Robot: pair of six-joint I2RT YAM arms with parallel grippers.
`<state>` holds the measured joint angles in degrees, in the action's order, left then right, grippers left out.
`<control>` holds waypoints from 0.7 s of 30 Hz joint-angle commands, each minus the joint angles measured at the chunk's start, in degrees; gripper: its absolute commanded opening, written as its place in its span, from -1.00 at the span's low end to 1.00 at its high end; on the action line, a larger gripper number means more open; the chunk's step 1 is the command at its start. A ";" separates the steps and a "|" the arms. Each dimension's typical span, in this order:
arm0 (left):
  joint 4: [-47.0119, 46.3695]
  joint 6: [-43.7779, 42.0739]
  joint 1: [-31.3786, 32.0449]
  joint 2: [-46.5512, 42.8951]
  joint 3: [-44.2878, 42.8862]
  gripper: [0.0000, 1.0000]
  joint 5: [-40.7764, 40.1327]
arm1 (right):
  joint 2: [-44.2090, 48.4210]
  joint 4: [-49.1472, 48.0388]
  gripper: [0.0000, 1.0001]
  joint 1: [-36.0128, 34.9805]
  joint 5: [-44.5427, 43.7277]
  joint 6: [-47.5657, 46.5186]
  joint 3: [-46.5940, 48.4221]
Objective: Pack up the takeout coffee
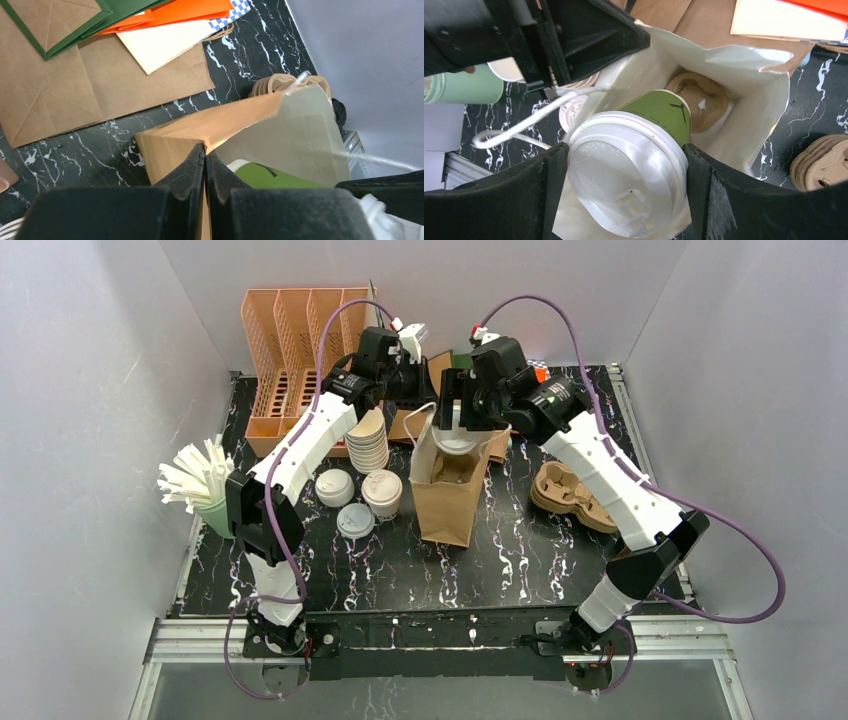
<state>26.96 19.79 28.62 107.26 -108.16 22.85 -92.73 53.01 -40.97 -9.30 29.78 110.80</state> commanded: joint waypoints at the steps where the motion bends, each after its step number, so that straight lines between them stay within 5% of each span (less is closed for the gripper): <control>1: 0.00 3.51 -0.06 -5.10 2.15 -1.00 -3.42 | 1.47 -3.97 -0.27 -0.44 -1.09 0.11 -2.35; 10: -8.58 14.73 2.00 -15.61 13.87 -1.00 -17.07 | 1.27 -2.80 -0.30 -1.38 -1.98 -1.09 -2.22; 21: -5.13 23.11 6.59 -13.58 11.10 -1.00 -28.37 | -4.39 2.69 -0.32 -3.01 -4.84 -4.90 13.75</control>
<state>20.23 37.82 34.06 93.06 -94.48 -0.25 -96.55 54.48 -42.78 -12.19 26.65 119.44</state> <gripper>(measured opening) 0.009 0.858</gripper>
